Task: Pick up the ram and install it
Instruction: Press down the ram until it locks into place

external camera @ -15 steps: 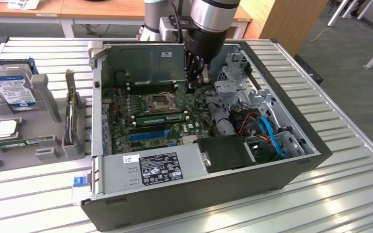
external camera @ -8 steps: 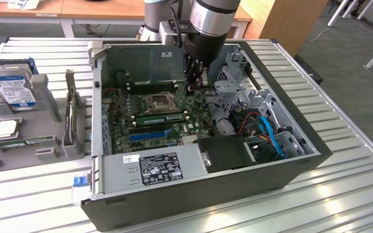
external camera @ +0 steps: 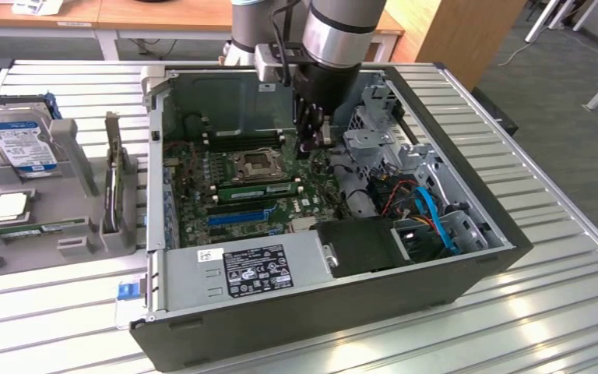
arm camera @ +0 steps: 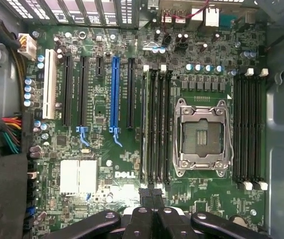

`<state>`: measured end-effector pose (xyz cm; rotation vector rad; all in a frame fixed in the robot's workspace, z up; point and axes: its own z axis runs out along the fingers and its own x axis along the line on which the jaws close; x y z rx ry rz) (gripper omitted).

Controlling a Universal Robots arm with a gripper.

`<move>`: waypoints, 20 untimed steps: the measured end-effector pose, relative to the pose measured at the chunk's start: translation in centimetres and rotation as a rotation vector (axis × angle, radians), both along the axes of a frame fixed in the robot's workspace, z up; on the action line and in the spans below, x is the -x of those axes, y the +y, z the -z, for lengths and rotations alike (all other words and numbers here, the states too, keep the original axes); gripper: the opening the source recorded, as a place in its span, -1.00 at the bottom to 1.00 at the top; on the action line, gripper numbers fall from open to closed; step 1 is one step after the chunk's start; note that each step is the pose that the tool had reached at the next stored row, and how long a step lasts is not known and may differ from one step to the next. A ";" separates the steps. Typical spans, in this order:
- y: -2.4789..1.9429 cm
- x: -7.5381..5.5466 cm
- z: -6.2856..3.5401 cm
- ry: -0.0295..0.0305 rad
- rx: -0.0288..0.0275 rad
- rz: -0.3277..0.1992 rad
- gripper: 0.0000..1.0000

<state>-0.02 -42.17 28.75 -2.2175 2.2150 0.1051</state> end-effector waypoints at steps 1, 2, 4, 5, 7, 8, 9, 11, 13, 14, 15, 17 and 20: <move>0.00 0.0 0.13 0.0000 0.0000 0.000 -0.80; 0.00 0.0 0.26 0.0000 -0.0001 0.000 -0.80; 0.00 0.0 0.49 -0.0001 -0.0002 0.000 -0.80; 0.00 0.0 0.59 0.0000 -0.0002 0.000 -0.80; 0.00 0.0 0.79 0.0000 -0.0001 0.000 -0.80; 0.00 0.0 0.90 0.0000 -0.0001 0.000 -0.80; 0.00 0.0 1.00 0.0000 -0.0001 0.000 -0.80; 0.00 0.0 1.19 -0.0001 -0.0002 0.000 -0.80; 0.00 0.0 1.38 0.0000 0.0000 0.000 -0.80; 0.00 0.0 1.49 0.0000 -0.0001 0.000 -0.80; 0.00 0.0 1.59 0.0000 -0.0001 0.000 -0.80; 0.00 0.0 1.79 0.0000 0.0000 0.000 -0.80; 0.00 0.0 2.12 0.0000 -0.0001 0.000 -0.80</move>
